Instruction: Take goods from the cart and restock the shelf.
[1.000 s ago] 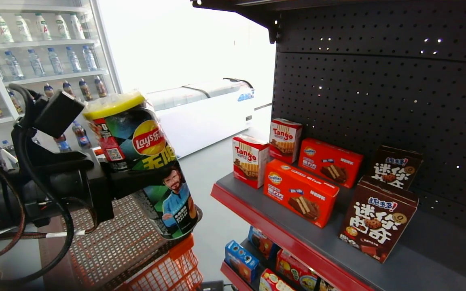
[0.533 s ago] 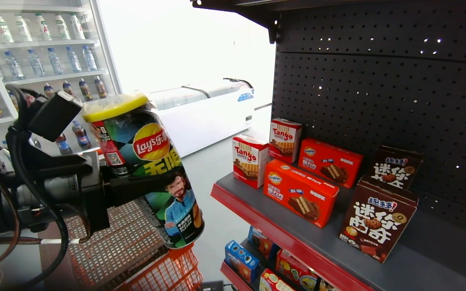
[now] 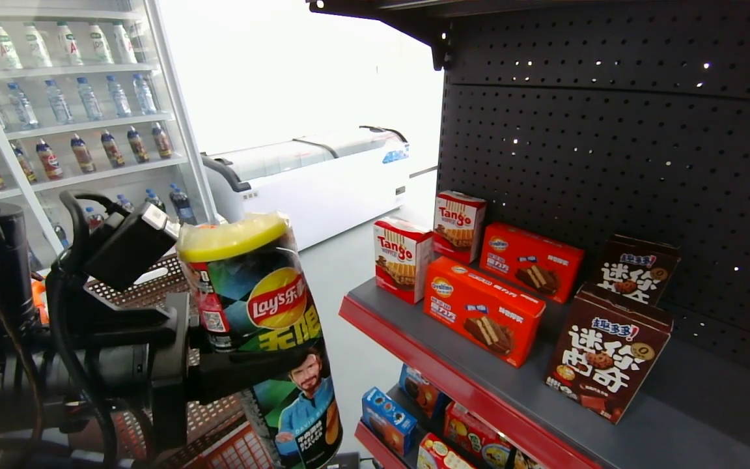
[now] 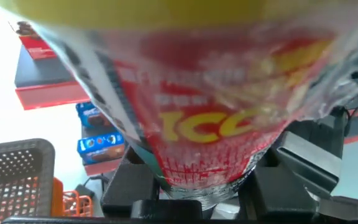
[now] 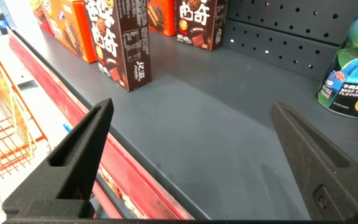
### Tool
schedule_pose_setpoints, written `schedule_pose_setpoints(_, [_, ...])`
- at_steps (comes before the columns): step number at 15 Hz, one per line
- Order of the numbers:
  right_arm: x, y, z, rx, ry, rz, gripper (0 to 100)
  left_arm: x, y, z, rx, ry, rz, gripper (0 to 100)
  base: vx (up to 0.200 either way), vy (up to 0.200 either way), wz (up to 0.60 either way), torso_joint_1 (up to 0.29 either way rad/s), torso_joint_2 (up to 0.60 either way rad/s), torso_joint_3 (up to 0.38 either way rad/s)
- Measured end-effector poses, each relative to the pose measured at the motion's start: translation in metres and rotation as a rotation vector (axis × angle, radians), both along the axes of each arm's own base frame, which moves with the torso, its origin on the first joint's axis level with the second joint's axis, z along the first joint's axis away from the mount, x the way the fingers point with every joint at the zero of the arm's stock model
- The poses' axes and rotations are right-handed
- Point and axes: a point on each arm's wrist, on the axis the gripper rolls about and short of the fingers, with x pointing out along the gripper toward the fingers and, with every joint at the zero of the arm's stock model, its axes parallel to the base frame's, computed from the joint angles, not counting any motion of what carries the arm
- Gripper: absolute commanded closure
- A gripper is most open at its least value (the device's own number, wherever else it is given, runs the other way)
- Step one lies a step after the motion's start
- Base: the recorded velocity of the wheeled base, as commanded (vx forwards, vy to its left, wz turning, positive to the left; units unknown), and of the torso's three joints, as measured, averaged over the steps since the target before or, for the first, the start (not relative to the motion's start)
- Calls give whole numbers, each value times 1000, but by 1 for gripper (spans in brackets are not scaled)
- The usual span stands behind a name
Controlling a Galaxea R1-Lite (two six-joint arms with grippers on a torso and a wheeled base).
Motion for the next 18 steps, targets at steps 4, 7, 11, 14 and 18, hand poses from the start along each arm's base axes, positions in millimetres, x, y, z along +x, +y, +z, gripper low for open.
schedule_pose_setpoints(4, [0, 0, 0, 0, 0, 0, 0, -12, 0, -10, 10, 26, -38, 100, 0, 0, 0, 0, 0, 0])
schedule_pose_setpoints(7, [0, 0, 0, 0, 0, 1, 0, -18, 1, -12, 10, 28, -51, 100, 0, 0, 0, 0, 0, 0])
schedule_pose_setpoints(11, [0, 0, 0, 0, 0, 0, 0, -21, 0, -12, 8, 24, -64, 100, 0, 0, 0, 0, 0, 0])
schedule_pose_setpoints(14, [0, 0, 0, 0, 0, 0, 0, -21, 0, -11, 7, 21, -64, 100, 0, 0, -200, 2, 1, 1])
schedule_pose_setpoints(18, [0, 0, 0, 0, 0, 0, 0, -21, 0, -11, 5, 18, -64, 100, 0, 0, -600, 2, 2, 1])
